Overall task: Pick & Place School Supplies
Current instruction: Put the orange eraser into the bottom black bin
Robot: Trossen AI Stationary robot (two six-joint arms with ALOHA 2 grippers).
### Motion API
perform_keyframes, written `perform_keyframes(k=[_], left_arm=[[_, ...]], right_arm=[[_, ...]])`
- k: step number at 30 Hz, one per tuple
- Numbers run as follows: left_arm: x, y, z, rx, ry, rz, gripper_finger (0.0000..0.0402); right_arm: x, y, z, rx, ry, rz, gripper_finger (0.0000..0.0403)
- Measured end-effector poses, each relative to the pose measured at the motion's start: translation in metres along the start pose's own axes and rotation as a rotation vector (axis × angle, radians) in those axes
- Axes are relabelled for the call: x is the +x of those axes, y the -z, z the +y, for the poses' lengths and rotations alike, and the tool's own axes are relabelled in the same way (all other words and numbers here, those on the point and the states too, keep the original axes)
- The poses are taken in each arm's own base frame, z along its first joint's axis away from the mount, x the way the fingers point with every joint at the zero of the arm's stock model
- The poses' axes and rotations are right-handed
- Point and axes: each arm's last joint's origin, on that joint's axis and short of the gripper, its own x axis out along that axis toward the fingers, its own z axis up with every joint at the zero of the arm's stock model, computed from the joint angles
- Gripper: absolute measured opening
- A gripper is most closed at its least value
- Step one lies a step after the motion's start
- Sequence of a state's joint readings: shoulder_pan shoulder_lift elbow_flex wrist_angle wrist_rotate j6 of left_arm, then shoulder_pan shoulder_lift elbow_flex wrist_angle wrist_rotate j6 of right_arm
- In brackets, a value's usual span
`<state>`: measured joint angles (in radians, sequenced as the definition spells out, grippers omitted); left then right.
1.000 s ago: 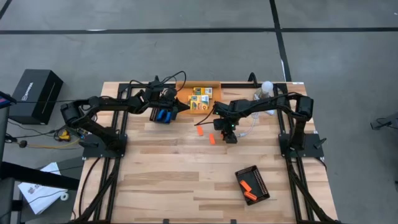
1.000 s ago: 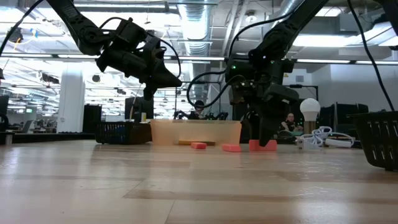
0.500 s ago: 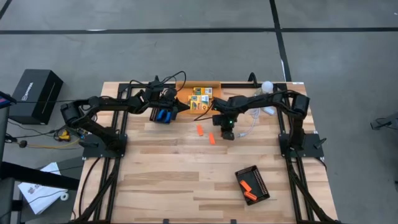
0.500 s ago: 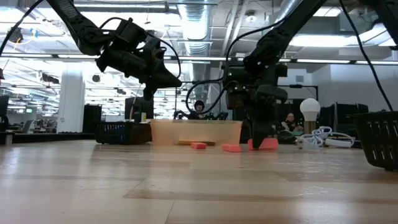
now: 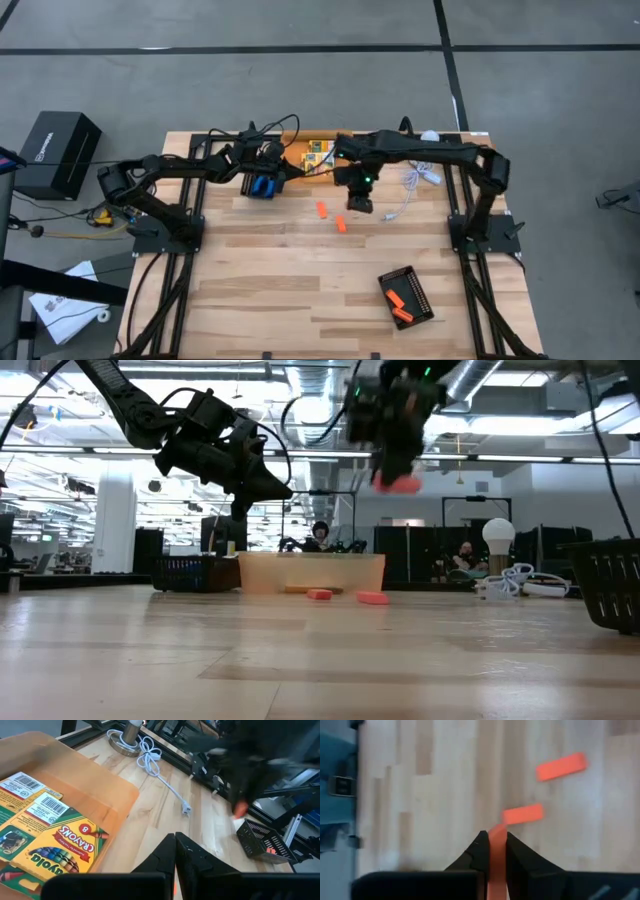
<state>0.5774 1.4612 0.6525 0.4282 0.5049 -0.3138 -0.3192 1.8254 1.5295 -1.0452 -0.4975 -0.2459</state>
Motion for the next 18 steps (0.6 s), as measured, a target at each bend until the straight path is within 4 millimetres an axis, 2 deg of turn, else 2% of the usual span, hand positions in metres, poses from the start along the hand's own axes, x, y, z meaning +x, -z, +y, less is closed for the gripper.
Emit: perform_keyframes(k=[5, 8, 11, 16, 18], left_arm=[[0.0, -0.001, 0.0, 0.005, 0.002, -0.005, 0.0002], [0.0, -0.001, -0.001, 0.008, 0.016, -0.002, 0.0002], [0.0, 0.0, -0.002, 0.026, 0.05, 0.009, 0.0002], [0.001, 0.001, -0.005, 0.029, 0.1, 0.028, 0.0002], [0.001, 0.002, -0.005, 0.031, 0.108, 0.034, 0.0002]], right_arm=[[-0.022, 0.01, 0.04, 0.108, -0.016, 0.002, 0.0025], [-0.026, 0.019, 0.07, 0.16, -0.016, 0.009, 0.0025], [-0.017, 0.032, 0.102, 0.202, -0.008, 0.041, 0.0025], [0.013, 0.076, 0.143, 0.359, 0.064, 0.168, 0.0025], [0.027, 0.092, 0.157, 0.418, 0.08, 0.158, 0.0025]])
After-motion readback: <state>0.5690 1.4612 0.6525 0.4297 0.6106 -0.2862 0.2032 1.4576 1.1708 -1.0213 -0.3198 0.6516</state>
